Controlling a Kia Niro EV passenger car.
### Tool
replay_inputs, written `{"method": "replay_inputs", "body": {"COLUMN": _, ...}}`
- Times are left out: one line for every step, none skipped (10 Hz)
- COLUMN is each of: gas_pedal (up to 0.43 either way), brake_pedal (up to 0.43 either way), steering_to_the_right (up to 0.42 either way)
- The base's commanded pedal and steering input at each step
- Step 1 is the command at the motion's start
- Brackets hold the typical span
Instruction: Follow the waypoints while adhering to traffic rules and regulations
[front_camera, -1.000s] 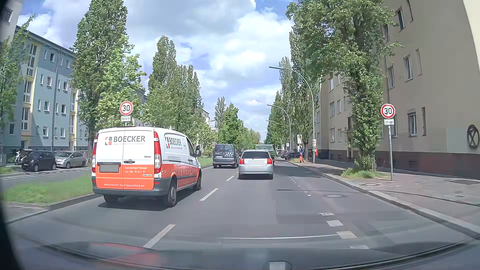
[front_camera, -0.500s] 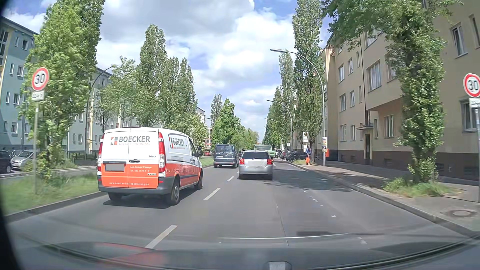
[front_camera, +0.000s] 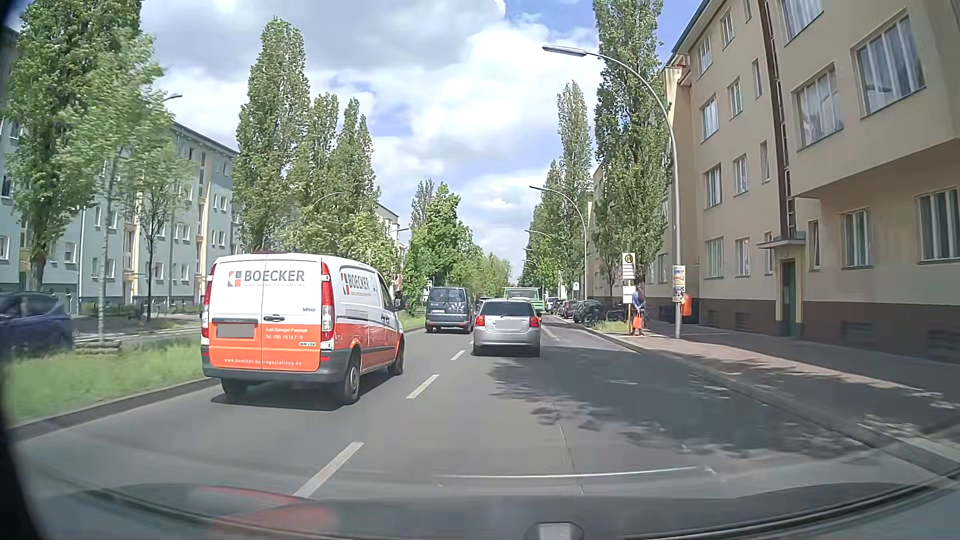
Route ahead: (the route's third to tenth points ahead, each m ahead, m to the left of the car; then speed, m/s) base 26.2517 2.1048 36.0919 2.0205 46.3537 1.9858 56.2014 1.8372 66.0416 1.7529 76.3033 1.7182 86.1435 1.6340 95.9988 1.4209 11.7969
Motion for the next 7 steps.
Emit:
{"method": "replay_inputs", "body": {"gas_pedal": 0.0, "brake_pedal": 0.018, "steering_to_the_right": 0.006}}
{"method": "replay_inputs", "body": {"gas_pedal": 0.0, "brake_pedal": 0.018, "steering_to_the_right": 0.006}}
{"method": "replay_inputs", "body": {"gas_pedal": 0.0, "brake_pedal": 0.018, "steering_to_the_right": 0.006}}
{"method": "replay_inputs", "body": {"gas_pedal": 0.0, "brake_pedal": 0.024, "steering_to_the_right": 0.005}}
{"method": "replay_inputs", "body": {"gas_pedal": 0.0, "brake_pedal": 0.018, "steering_to_the_right": 0.003}}
{"method": "replay_inputs", "body": {"gas_pedal": 0.028, "brake_pedal": 0.018, "steering_to_the_right": 0.001}}
{"method": "replay_inputs", "body": {"gas_pedal": 0.028, "brake_pedal": 0.018, "steering_to_the_right": 0.001}}
